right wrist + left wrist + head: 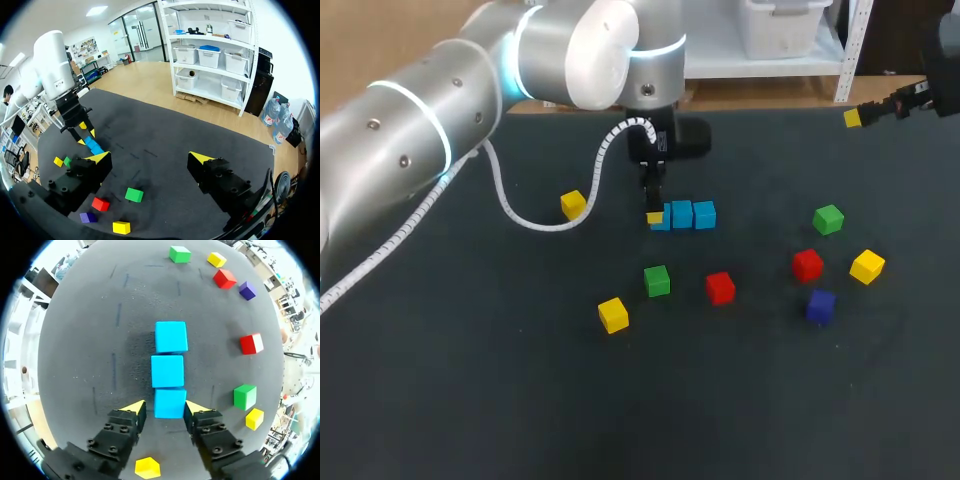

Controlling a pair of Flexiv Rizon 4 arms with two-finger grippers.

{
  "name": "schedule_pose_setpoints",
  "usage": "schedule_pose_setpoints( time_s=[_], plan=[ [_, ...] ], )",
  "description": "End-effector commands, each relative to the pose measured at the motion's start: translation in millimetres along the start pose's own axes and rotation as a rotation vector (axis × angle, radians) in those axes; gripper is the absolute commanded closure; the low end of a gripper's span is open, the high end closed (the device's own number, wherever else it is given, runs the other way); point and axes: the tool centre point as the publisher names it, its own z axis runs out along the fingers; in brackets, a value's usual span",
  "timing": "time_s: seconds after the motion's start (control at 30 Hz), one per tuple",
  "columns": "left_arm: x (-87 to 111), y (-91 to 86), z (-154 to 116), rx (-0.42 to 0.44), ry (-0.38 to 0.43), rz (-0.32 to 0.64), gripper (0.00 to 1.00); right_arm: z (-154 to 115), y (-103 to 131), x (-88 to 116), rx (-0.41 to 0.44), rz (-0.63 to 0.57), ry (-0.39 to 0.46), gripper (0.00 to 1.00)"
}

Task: Place the blue cubes, place green cubes on the blue cubes, place the yellow cubes on the green cubes, then place the red cubes on the yellow cubes, and place purple cube on the red cubes.

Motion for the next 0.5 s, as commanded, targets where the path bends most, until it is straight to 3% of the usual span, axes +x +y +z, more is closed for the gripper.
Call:
schedule_pose_setpoints(
  time_s=[0.03, 0.17, 0.2, 0.27, 0.33, 0.5],
  plan=[
    [0.9, -1.4, 0.3, -0.002, -0.003, -0.002, 0.50, 1.0, -1.2, 0.1, -0.004, -0.001, -0.003, 0.00],
    [1.0, -1.3, 0.3, -0.001, -0.003, -0.005, 0.48, 1.0, -1.2, 0.1, -0.004, -0.001, -0.003, 0.00],
    [1.2, -1.4, 0.6, -0.001, -0.002, -0.006, 0.44, 1.0, -1.2, 0.1, -0.004, -0.001, -0.003, 0.00],
    [1.4, -1.7, 1.4, 0.002, 0.000, -0.006, 0.13, 1.0, -1.2, 0.1, -0.004, -0.001, -0.003, 0.00],
    [1.5, -2.3, 2.0, 0.004, 0.001, -0.006, 0.00, 1.0, -1.2, 0.1, -0.004, -0.001, -0.003, 0.00],
    [3.5, -4.4, 1.1, 0.008, -0.002, -0.017, 0.00, 1.0, -1.2, 0.1, -0.004, -0.001, -0.003, 0.00]
  ],
)
